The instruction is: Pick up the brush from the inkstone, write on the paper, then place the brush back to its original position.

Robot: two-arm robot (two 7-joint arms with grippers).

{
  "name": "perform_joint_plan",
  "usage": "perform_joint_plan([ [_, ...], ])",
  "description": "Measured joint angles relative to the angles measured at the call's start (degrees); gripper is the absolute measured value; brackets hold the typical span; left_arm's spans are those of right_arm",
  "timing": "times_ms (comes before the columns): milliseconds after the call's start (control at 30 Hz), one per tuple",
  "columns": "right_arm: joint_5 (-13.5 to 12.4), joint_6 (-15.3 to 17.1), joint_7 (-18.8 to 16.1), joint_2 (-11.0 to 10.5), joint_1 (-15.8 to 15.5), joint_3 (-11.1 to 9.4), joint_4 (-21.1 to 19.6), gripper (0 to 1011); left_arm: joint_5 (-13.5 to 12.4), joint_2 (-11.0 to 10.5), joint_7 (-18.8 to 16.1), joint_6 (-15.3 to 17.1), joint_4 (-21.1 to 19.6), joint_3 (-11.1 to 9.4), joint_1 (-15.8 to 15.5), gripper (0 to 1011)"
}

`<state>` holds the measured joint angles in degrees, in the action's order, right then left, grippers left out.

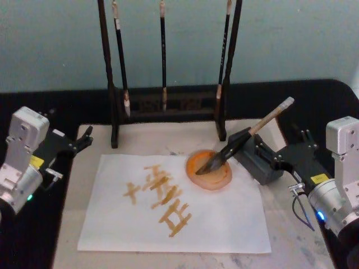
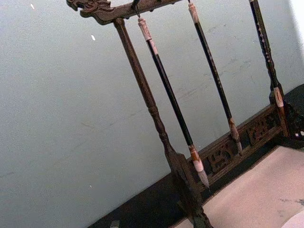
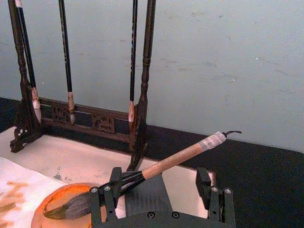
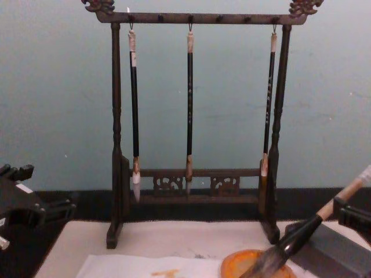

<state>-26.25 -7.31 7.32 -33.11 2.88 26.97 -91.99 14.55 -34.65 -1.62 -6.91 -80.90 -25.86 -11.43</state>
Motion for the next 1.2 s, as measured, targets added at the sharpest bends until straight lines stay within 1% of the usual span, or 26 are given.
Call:
perform_joint_plan([
  [1200,0.0,0.0,0.0,0.0,0.0,0.0,0.0,1000,0.0,0.0,0.0,0.0,0.0,0.0,0.0,1009],
])
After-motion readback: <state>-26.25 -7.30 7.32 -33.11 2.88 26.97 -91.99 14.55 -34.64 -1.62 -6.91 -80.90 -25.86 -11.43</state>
